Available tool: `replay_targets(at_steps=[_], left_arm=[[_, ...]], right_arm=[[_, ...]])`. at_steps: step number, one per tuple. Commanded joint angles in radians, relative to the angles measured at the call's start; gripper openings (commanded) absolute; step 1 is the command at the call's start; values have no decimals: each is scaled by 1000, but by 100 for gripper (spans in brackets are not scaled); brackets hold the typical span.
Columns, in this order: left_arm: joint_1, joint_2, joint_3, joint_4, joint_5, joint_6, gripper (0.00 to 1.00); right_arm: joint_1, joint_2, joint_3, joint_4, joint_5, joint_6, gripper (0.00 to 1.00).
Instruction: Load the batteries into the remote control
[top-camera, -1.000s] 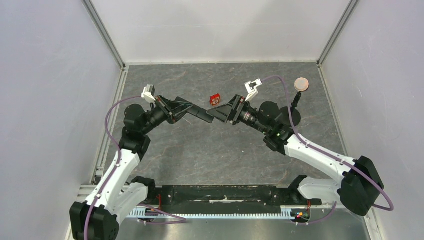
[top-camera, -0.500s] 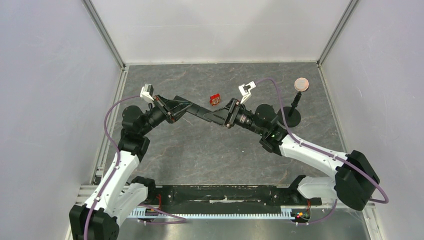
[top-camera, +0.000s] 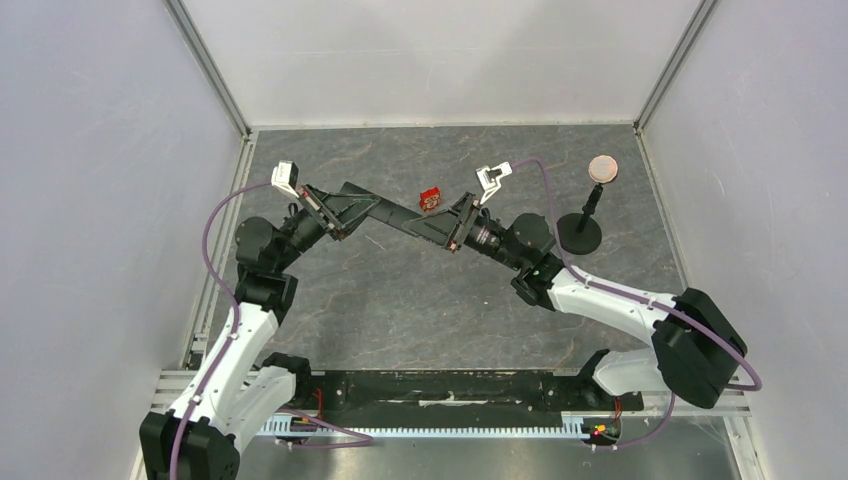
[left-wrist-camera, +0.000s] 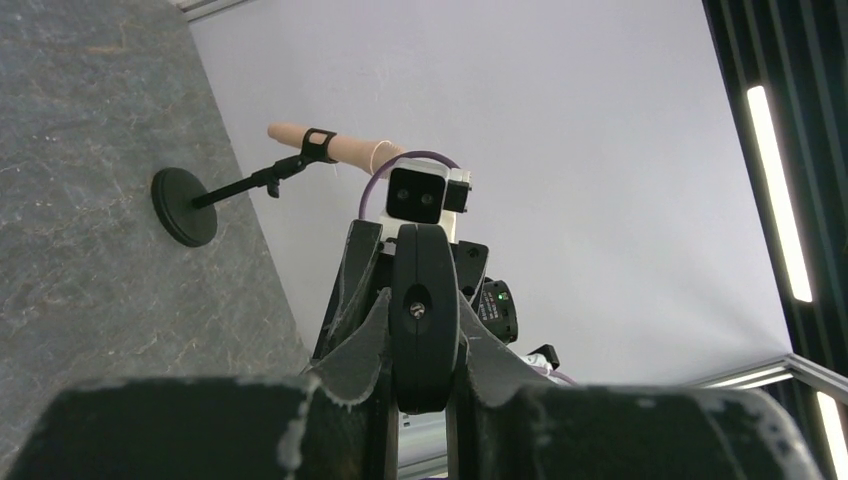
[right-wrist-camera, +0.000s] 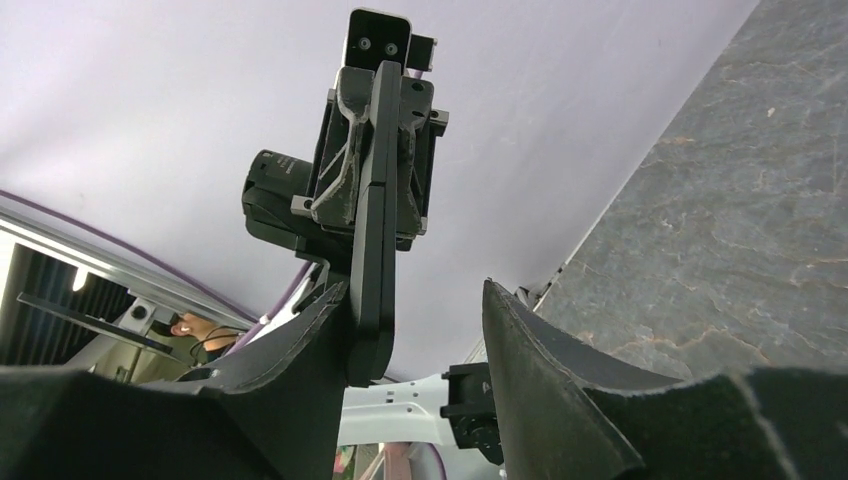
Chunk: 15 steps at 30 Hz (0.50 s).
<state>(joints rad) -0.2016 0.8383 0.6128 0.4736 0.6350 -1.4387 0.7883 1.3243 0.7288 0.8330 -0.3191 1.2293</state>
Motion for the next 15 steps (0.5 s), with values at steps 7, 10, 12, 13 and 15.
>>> replay_targets(at_steps=[7,10,12,13,15], left_arm=[[-7,-48,15,157,68,-70,2],[-7,-46,12,158,69,-89,2],[-7,-43,11,160,72,-100,2],[-7,-43,10,161,74,-104,2],[-8,-41,14,159,82,-107,2]], right_arm=[[10,81,18,-7,25,33,48],[16,104,43,1,24,42,46],[25,124,60,9,21,43,46],[28,130,68,9,22,45,45],[32,145,79,13,23,46,44]])
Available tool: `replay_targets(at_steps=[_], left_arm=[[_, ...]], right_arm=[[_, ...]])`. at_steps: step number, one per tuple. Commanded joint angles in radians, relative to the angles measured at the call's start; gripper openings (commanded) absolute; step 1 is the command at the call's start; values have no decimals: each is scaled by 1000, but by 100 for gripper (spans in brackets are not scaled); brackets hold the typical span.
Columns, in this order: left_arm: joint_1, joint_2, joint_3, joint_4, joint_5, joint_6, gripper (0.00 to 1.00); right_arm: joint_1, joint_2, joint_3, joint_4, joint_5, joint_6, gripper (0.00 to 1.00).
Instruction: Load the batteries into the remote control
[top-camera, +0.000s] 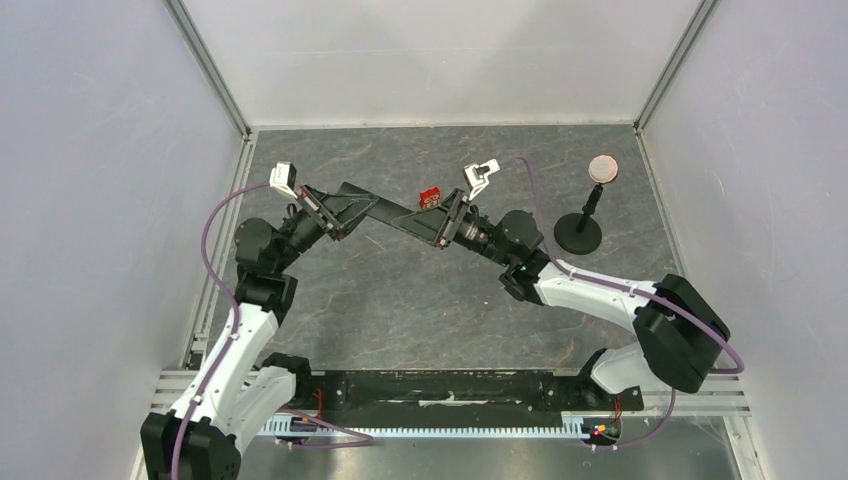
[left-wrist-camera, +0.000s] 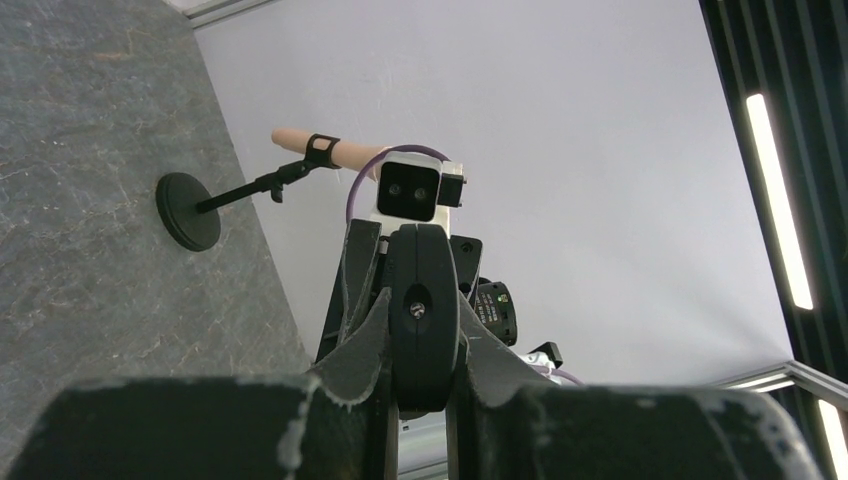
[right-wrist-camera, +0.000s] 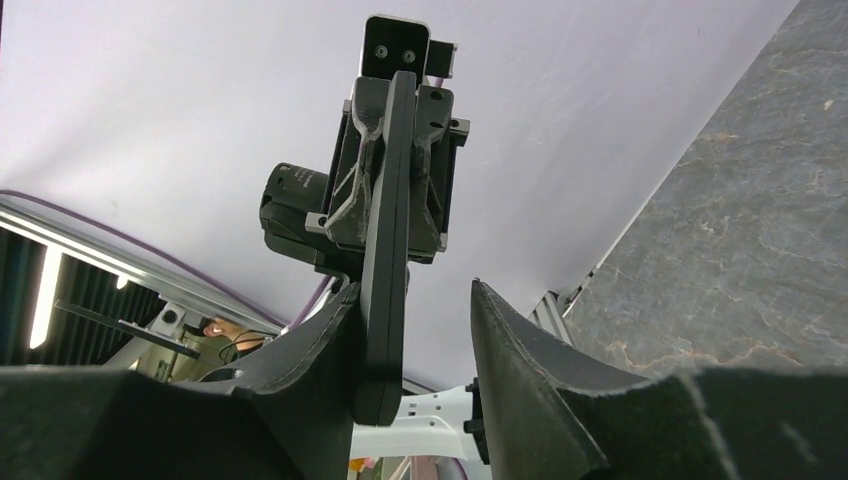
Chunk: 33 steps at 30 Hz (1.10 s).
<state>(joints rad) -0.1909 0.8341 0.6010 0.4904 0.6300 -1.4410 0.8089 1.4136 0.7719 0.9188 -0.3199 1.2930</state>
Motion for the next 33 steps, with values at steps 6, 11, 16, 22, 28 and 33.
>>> replay_targets(at_steps=[6,11,16,22,28,33], left_arm=[[-18,-38,28,141,106,-113,2],[-18,-58,37,32,86,-34,2],[-16,-58,104,-218,77,186,2],[-16,-14,124,-242,152,258,2],[-17,75,179,-222,390,330,2],[-18,82,221,-226,535,437,2]], right_arm=[[13,82,47,-65,26,-5,41],[14,74,48,-46,9,-16,53],[-21,-8,35,-50,-86,-78,79],[-90,-171,-43,-96,-174,-216,90],[-113,-186,84,-332,-422,-534,91],[-113,-109,247,-708,-544,-867,89]])
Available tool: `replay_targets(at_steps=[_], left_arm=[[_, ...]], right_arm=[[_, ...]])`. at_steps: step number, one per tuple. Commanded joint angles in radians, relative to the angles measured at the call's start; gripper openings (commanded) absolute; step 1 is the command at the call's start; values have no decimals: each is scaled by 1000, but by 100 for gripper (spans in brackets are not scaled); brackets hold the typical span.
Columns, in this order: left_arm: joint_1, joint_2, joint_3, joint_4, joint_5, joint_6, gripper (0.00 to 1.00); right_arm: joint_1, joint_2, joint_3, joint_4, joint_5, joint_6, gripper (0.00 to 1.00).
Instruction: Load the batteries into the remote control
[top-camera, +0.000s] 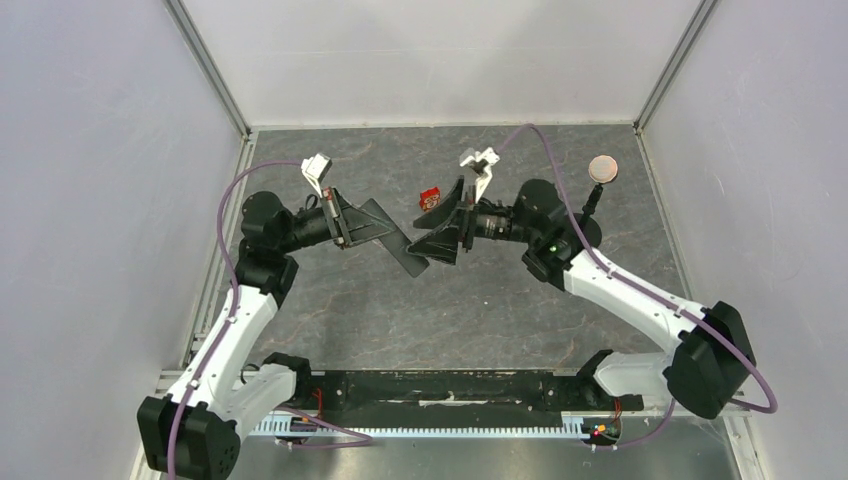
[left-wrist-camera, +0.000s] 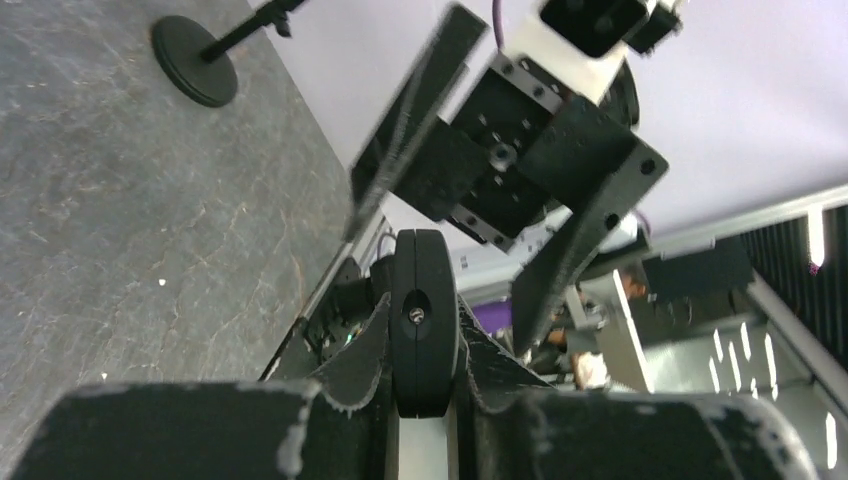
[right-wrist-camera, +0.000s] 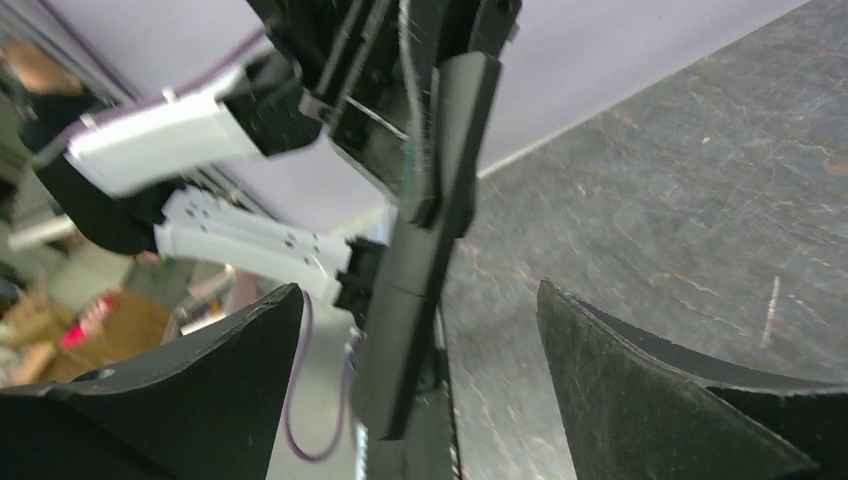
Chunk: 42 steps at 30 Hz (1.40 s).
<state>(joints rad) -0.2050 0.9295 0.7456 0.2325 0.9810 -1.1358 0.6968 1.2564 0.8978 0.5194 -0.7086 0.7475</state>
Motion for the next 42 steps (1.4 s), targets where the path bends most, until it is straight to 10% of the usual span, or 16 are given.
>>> replay_targets(at_steps=[1,16,28,34,38,42], left_arm=[[-4,-15,80,29,199,152,2],[-5,9,88,-33,234,263,2],[-6,-3,58,-45,208,280,11],[-5,-27,70,-111,141,312,63],[-5,-51,142,-423,-68,507,74],[-2,-51,201,-808,-628,627,76]], right_arm=[[0,66,137,-328,-172,-323,88],[47,173,136,-164,-281,-148,61],[51,215,57,132,-263,125,17],[50,182,78,-34,-159,25,5],[43,137,90,-273,29,-114,3],[5,124,94,-577,364,-163,1]])
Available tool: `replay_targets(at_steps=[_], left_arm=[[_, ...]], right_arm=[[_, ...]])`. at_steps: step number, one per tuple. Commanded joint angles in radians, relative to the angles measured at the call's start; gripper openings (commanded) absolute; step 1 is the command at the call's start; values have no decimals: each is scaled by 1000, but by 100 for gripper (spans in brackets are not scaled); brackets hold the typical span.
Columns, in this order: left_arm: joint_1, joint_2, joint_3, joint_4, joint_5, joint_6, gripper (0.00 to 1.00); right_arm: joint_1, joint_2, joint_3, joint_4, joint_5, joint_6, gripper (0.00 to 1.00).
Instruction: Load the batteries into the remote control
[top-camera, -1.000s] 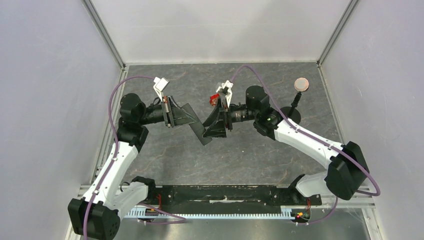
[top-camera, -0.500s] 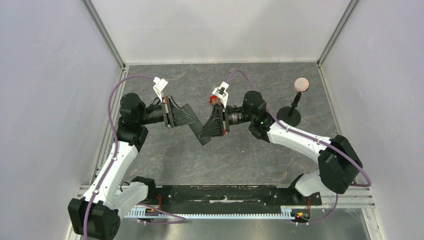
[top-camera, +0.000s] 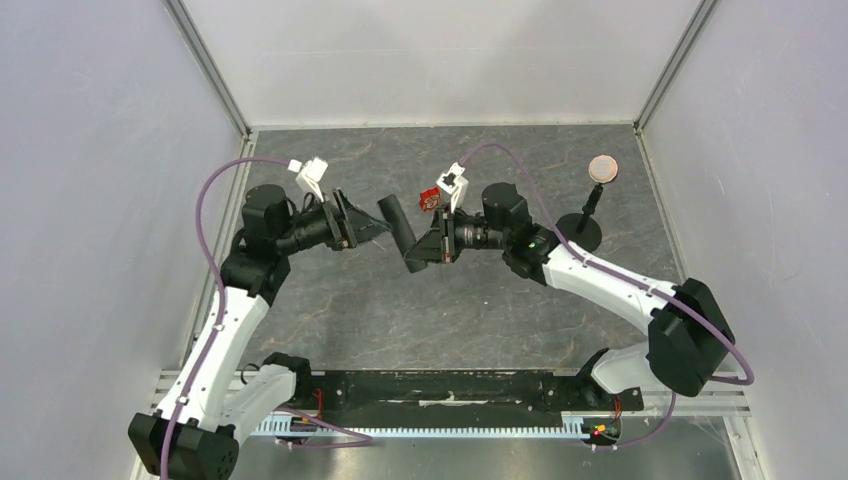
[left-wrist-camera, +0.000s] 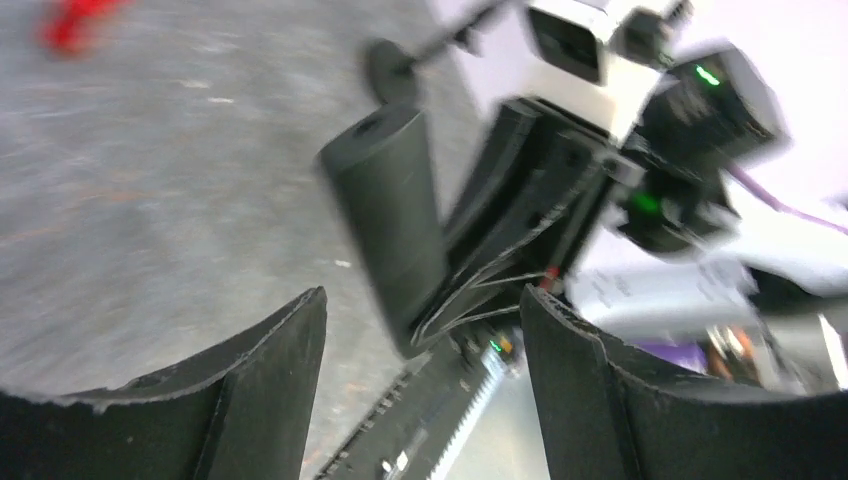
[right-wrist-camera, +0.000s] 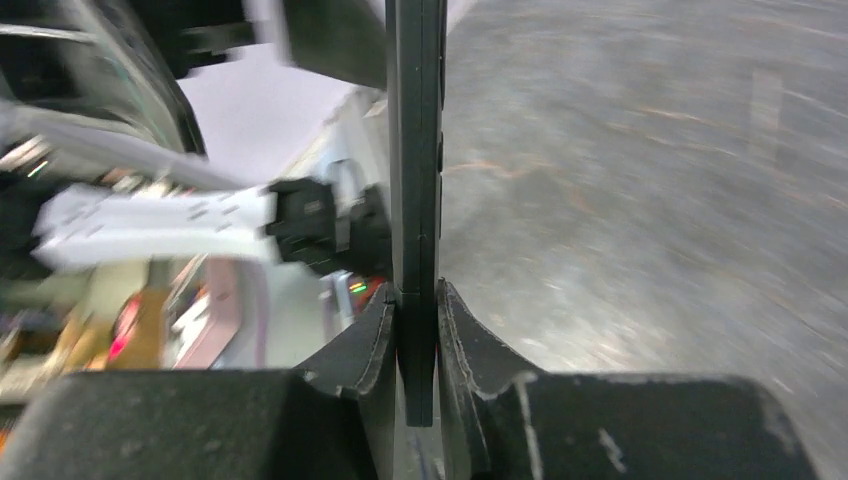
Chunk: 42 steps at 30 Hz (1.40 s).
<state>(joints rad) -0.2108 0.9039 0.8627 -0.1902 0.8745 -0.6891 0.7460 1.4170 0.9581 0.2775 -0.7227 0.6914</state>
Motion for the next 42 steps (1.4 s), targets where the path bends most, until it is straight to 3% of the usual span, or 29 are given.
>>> replay_targets(at_steps=[1,2,4,10,15,19,23,29,36,42], left_arm=[[3,-27,80,-433,-622,183,77],[4,-29,74,-480,-732,175,77],[4,-43,52,-521,-817,157,77],[3,-122,-21,-451,-730,104,77],[4,-134,-39,-448,-692,109,77],[4,-138,-42,-479,-689,121,76],[3,-145,-42,-487,-665,112,76],[3,-137,-13,-516,-623,107,77],[4,-65,51,-626,-623,100,79],[4,-81,92,-689,-691,43,83]], right_arm=[[-52,-37,31,-404,475,-117,0],[-59,-37,24,-457,547,-126,0],[-64,-30,9,-546,727,-154,0],[-66,37,-52,-695,1176,-225,0],[-66,110,-86,-714,1334,-255,0],[-64,175,-88,-715,1378,-260,2],[-60,207,-74,-709,1351,-267,11],[-59,188,-56,-708,1231,-237,44],[-58,-1,-49,-732,1107,-155,55],[-65,-313,-55,-846,1217,-113,60]])
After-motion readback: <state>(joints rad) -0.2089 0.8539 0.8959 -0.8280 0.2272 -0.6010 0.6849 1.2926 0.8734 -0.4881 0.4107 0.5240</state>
